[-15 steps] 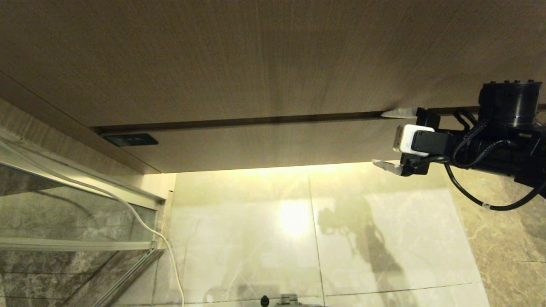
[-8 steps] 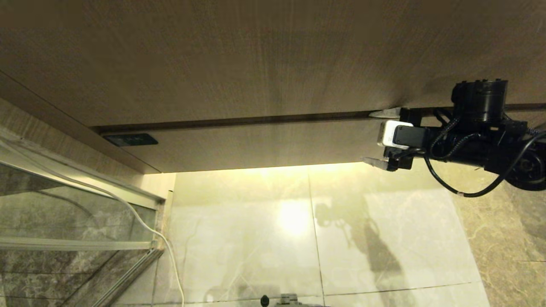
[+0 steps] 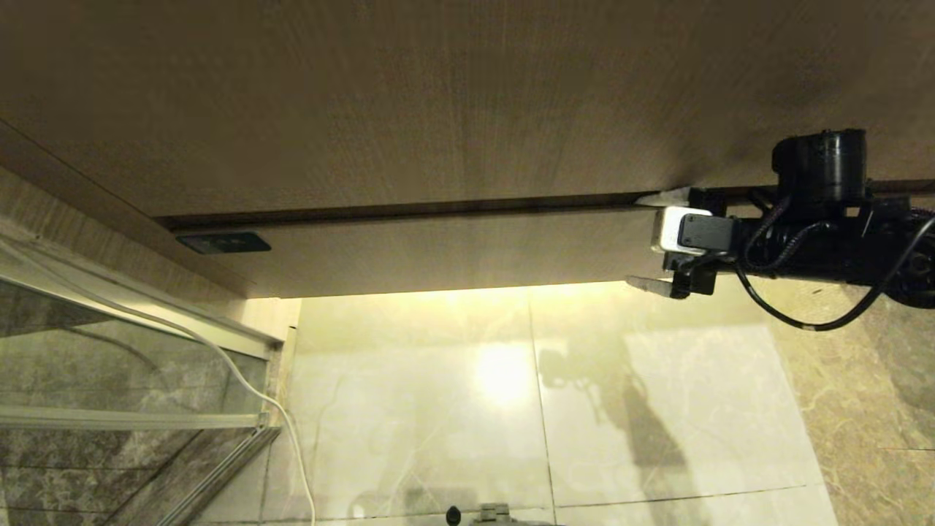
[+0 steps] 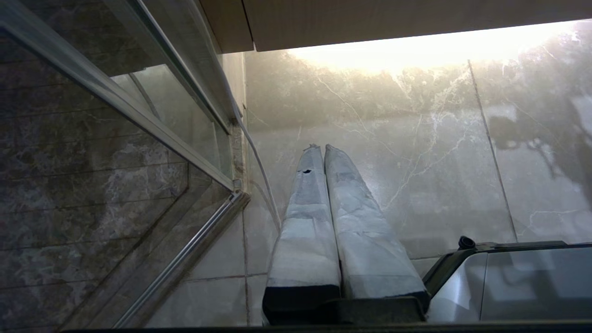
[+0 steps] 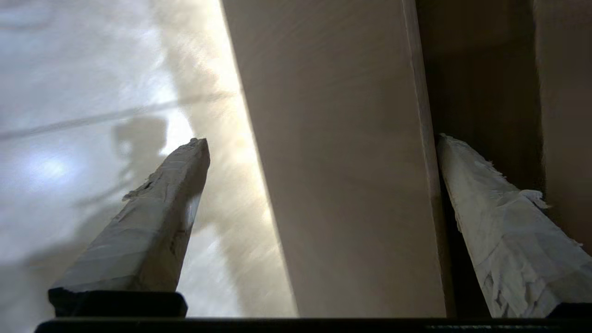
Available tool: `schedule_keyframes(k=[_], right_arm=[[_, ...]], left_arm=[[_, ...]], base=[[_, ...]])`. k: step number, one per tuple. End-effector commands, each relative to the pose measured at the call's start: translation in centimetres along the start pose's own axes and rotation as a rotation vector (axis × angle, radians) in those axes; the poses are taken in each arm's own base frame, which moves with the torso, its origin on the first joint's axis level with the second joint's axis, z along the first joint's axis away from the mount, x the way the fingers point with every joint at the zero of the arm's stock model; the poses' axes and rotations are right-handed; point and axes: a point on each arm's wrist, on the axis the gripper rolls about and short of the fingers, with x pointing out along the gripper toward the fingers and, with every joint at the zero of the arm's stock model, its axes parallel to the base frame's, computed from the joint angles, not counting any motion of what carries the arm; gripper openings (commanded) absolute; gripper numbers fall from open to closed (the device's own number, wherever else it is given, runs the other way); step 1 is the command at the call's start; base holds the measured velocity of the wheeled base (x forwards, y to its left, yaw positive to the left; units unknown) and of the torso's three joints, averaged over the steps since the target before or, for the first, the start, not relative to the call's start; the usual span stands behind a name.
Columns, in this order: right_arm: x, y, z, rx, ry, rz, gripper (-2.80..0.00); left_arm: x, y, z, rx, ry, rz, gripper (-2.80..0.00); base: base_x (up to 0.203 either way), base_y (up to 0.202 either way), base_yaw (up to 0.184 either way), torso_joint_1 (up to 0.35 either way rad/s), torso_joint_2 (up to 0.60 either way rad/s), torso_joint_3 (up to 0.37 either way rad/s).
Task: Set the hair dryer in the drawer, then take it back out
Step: Pull open the drawer
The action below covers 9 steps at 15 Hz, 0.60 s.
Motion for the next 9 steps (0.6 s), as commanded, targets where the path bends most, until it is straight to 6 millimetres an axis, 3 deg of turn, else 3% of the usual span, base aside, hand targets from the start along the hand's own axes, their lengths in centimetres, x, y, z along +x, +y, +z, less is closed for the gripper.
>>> schedule_keyframes(k=[1,3,9], right_arm=[[-2.1,0.8,-0.7,0.063,0.091,0.133,0.00],[-3.7,1.1,-0.9,0.136,0.206,0.150,0.00],[-5.6,2.2,-0.6,0.202,0.277,0.182,0.00]], left_arm=[[0.0,0.0,0.0,0.000,0.001,0.000,-2.80],[0.0,0.0,0.0,0.000,0.001,0.001,-2.80],[0.0,0.0,0.0,0.000,0.001,0.000,-2.80]], base=[[0.000,0.000,0.000,0.000,0.00,0.000],[0.000,0.000,0.000,0.000,0.00,0.000],[0.000,0.000,0.000,0.000,0.00,0.000]])
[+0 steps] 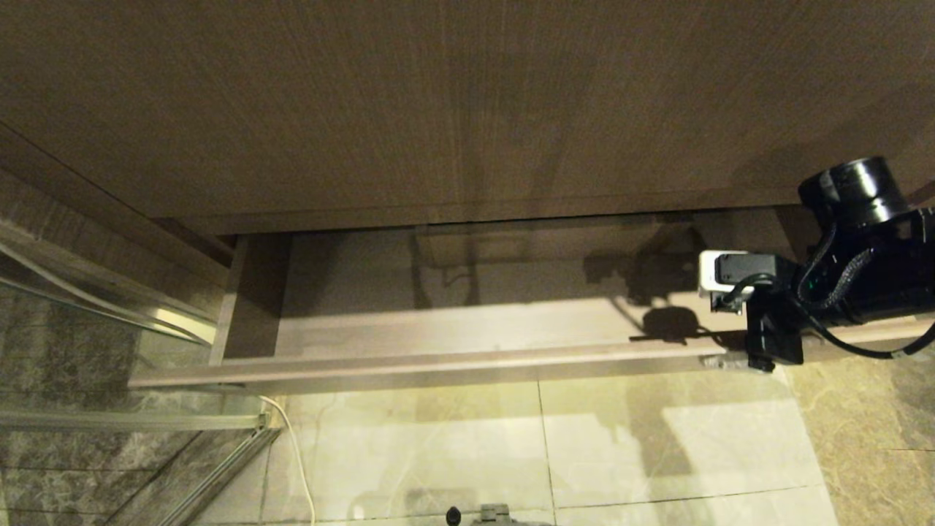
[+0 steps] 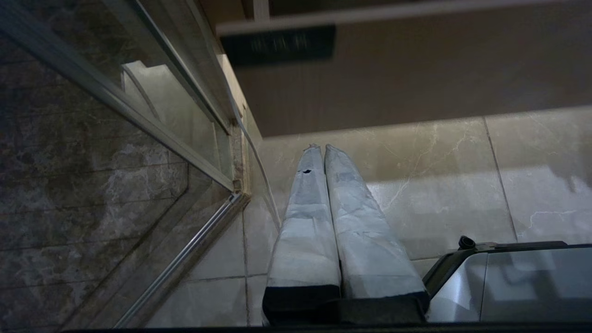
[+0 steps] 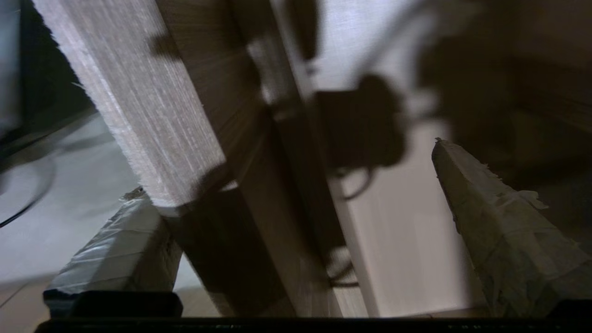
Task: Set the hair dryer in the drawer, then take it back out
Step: Pull open the drawer
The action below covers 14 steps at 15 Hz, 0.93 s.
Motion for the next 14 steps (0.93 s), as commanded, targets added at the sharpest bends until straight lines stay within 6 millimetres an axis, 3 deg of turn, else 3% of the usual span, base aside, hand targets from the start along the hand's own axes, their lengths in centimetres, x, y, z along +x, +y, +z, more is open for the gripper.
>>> schedule_keyframes(k=[1,4,10,14], right_arm=[[-1.3,0.2,0.0,-0.012,0.014,-0.057,0.00],[-2.5,1.3,-0.8,0.004,0.062,-0.055,0.00],[-9.2,5.1,-2.8,0.090,0.163,-0.008,0.00],[-11.0,7.7,-3.6,0.113,0.178,-0.032,0.00]], left_arm=[[0.0,0.0,0.0,0.000,0.000,0.000,-2.80],[0.0,0.0,0.0,0.000,0.002,0.001,-2.80],[0.0,0.0,0.0,0.000,0.001,0.001,-2.80],[0.0,0.0,0.0,-0.001,0.001,0.000,-2.80]], base=[[0.000,0.000,0.000,0.000,0.00,0.000],[0.000,0.000,0.000,0.000,0.00,0.000],[0.000,0.000,0.000,0.000,0.00,0.000],[0.000,0.000,0.000,0.000,0.00,0.000]])
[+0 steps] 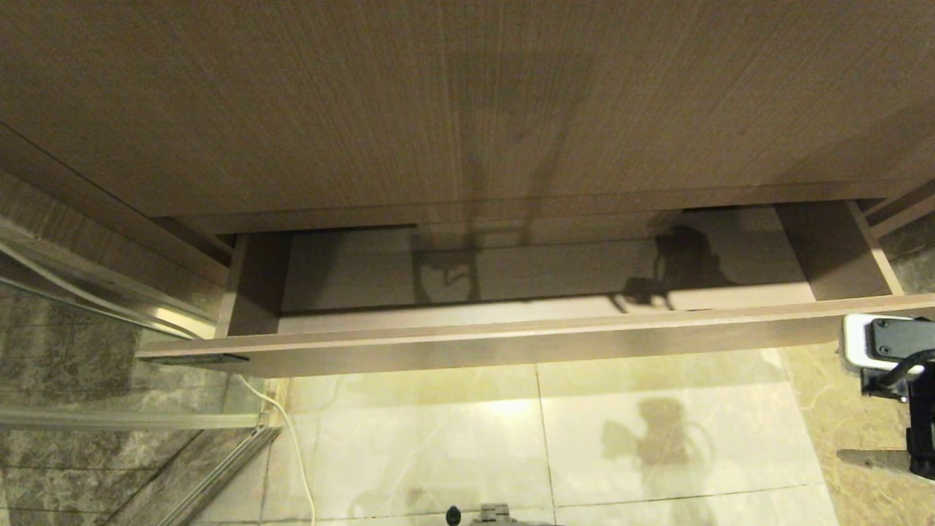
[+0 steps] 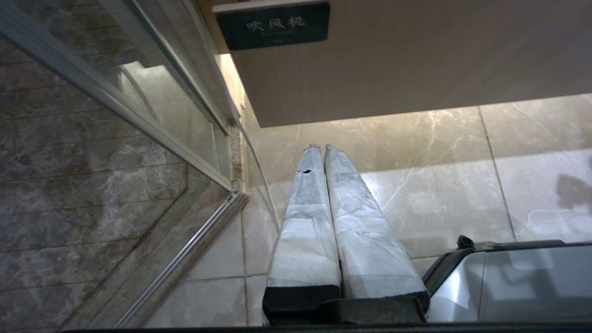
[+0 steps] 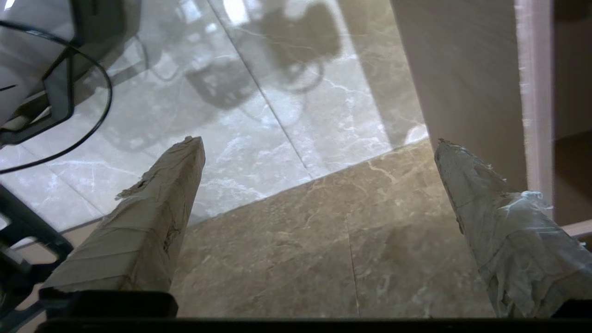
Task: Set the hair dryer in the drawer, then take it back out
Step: Pull open the drawer
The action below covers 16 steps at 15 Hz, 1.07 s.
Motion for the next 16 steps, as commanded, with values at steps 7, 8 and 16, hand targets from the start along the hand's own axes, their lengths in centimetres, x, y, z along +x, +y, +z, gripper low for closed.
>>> schedule_keyframes(k=[7,8,16], right_arm=[[-3.0,2.1,-0.7,0.140,-0.148,-0.077,0.00],[-3.0,2.2,-0.8,0.150,-0.157,-0.078,0.00],[-6.1,4.7,-1.3,0.405,-0.235,-0.147,-2.80]], left_arm=[[0.0,0.0,0.0,0.001,0.000,0.000,-2.80],[0.0,0.0,0.0,0.000,0.001,0.001,-2.80],[0.0,0.0,0.0,0.001,0.001,0.001,-2.80]], base=[[0.000,0.000,0.000,0.000,0.00,0.000],[0.000,0.000,0.000,0.000,0.00,0.000],[0.000,0.000,0.000,0.000,0.00,0.000]])
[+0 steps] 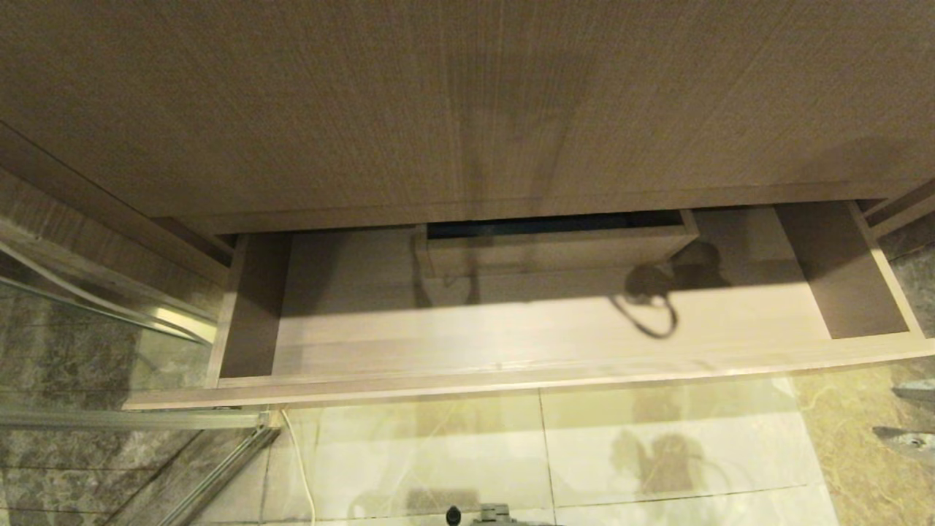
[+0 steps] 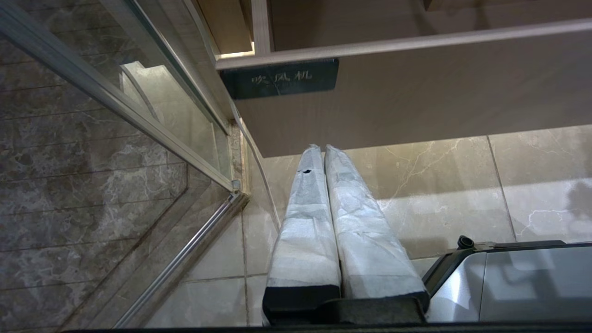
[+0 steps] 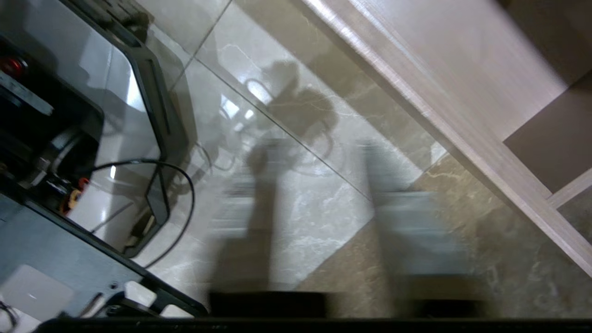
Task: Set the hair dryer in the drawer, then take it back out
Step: Pull open the drawer
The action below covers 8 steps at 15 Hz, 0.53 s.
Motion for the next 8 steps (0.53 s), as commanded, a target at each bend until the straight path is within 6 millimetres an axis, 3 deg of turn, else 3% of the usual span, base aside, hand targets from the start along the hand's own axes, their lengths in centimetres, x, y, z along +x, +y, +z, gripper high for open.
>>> schedule_keyframes(k=[1,4,8], right_arm=[[-2.5,1.2,-0.4,0.020,-0.059,-0.055,-2.80],[-5.2,3.1,-1.6,0.098,-0.131,-0.134,-2.80],[-6.7,4.9,-3.0,0.245,-0.209,-0.244,-2.80]], left_arm=[[0.0,0.0,0.0,0.000,0.000,0.001,-2.80],[0.0,0.0,0.0,0.000,0.002,-0.001,-2.80],[0.0,0.0,0.0,0.000,0.000,0.001,-2.80]], base=[[0.000,0.000,0.000,0.000,0.00,0.000],[0.000,0.000,0.000,0.000,0.00,0.000],[0.000,0.000,0.000,0.000,0.00,0.000]])
